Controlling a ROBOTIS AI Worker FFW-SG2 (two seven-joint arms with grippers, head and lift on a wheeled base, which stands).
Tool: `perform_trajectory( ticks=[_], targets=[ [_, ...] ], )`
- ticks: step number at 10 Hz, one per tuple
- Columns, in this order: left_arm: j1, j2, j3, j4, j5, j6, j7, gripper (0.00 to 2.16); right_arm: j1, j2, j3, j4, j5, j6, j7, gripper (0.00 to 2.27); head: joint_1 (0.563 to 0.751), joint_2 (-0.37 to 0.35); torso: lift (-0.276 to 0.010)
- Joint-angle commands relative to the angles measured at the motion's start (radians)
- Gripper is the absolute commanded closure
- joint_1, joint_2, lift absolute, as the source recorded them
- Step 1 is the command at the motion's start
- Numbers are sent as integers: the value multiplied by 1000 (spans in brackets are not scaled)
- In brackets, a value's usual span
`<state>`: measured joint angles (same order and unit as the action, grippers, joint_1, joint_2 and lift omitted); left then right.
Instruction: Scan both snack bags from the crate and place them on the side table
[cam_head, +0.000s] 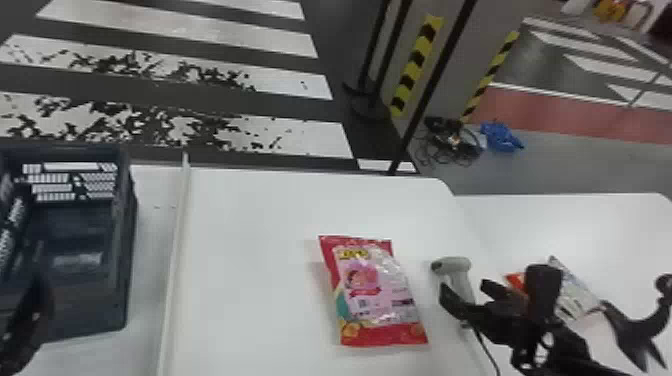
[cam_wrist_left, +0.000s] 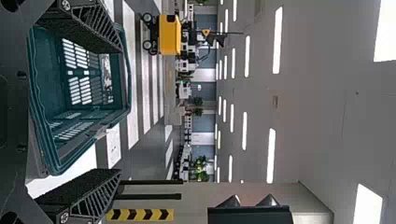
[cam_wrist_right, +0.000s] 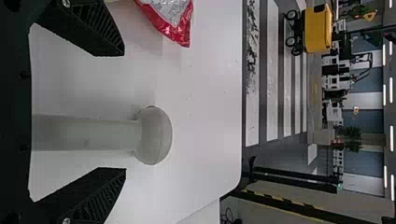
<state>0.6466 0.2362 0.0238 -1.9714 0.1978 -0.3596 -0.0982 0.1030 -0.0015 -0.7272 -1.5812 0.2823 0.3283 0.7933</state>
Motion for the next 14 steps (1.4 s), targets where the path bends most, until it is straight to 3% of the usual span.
perform_trajectory(
  ticks=[1, 2, 3, 4, 6, 8, 10, 11, 14],
  targets=[
    [1, 0, -1, 3, 0, 0, 0, 83, -17, 2, -1, 67, 14, -34, 0, 43, 695, -318, -98],
    [1, 0, -2, 8, -1, 0, 0, 83, -36, -17, -3, 105, 23, -41, 0, 73, 695, -313, -98],
    [1, 0, -4, 9, -5, 0, 0, 83, -57, -29, -8, 145, 38, -74, -3, 255, 695, -312, -98],
    [1, 0, -5, 11, -6, 0, 0, 83, -72, -31, -18, 162, 74, -117, -3, 680, 695, -316, -98],
    [-5, 0, -16, 12, -6, 0, -2, 83, -97, -32, -23, 187, 153, -120, -17, 2020, 695, -328, -98],
    [-12, 6, -19, 22, -6, 0, 0, 83, -98, -32, -26, 194, 190, -120, -14, 2229, 695, -341, -98],
    [-12, 8, -19, 20, -5, 0, 0, 83, -94, -20, -38, 173, 189, -120, -9, 2243, 695, -347, -98],
    [-12, 9, -19, 20, -5, 0, 0, 83, -68, 2, -37, 96, 176, -99, -8, 2243, 695, -348, -98],
    [-25, 9, -19, 26, 2, 0, 2, 83, 35, 2, 2, -189, 135, 30, 14, 2243, 695, -350, -98]
  ],
)
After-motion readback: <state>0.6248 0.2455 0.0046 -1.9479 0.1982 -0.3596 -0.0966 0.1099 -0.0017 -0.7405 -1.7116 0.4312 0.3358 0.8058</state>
